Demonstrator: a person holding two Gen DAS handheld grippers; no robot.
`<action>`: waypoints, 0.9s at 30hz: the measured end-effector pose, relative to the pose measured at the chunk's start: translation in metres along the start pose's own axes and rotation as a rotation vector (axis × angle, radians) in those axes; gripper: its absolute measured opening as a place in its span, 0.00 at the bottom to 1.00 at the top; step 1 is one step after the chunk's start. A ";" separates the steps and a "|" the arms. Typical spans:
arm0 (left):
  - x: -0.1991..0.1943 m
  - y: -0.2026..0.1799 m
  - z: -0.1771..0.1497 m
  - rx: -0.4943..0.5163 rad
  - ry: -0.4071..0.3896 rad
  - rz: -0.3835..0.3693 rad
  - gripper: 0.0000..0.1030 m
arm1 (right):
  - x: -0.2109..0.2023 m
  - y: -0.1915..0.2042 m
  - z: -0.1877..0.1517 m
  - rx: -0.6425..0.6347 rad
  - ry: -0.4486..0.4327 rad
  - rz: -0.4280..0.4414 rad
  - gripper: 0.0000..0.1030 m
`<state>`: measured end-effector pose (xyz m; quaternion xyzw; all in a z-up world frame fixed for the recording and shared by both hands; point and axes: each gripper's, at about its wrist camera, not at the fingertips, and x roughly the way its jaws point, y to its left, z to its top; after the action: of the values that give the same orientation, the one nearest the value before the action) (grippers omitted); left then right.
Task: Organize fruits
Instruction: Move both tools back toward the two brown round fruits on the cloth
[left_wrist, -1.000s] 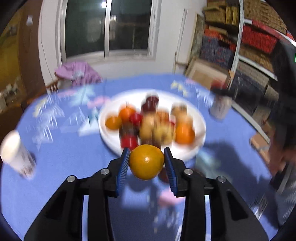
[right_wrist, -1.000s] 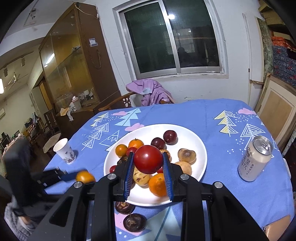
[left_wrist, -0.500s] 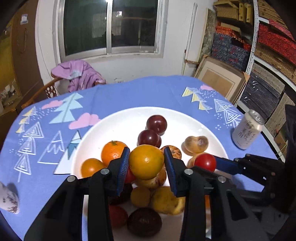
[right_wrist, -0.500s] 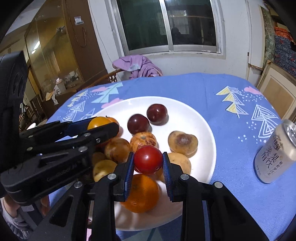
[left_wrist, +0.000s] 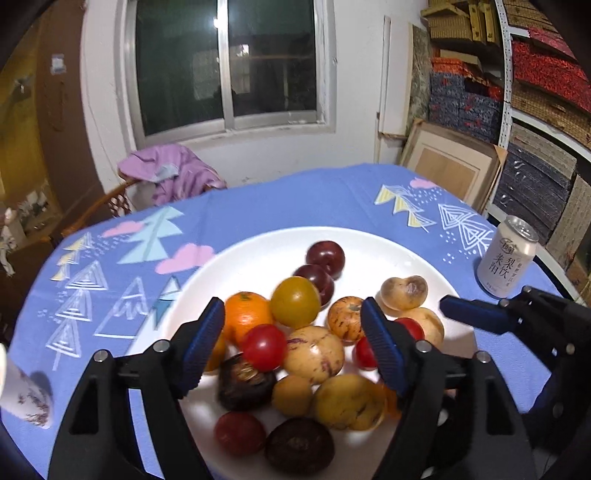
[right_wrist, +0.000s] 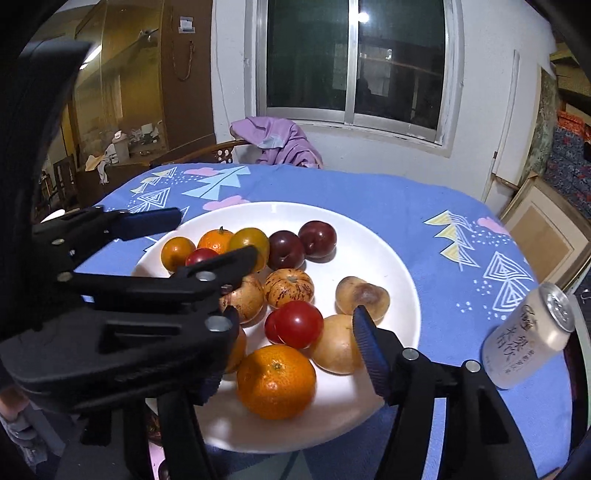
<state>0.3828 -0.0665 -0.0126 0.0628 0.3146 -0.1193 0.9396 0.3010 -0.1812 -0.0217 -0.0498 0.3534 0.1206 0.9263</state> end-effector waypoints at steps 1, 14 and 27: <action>-0.007 0.001 0.000 0.002 -0.010 0.011 0.74 | -0.004 -0.001 -0.001 0.003 -0.003 -0.002 0.63; -0.119 0.023 -0.050 -0.040 -0.099 0.102 0.95 | -0.098 0.006 -0.044 0.052 -0.082 0.027 0.79; -0.135 0.068 -0.151 -0.179 0.049 0.108 0.96 | -0.091 0.029 -0.103 0.056 0.015 0.078 0.91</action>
<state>0.2093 0.0526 -0.0475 -0.0015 0.3433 -0.0385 0.9385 0.1622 -0.1886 -0.0380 -0.0109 0.3651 0.1464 0.9193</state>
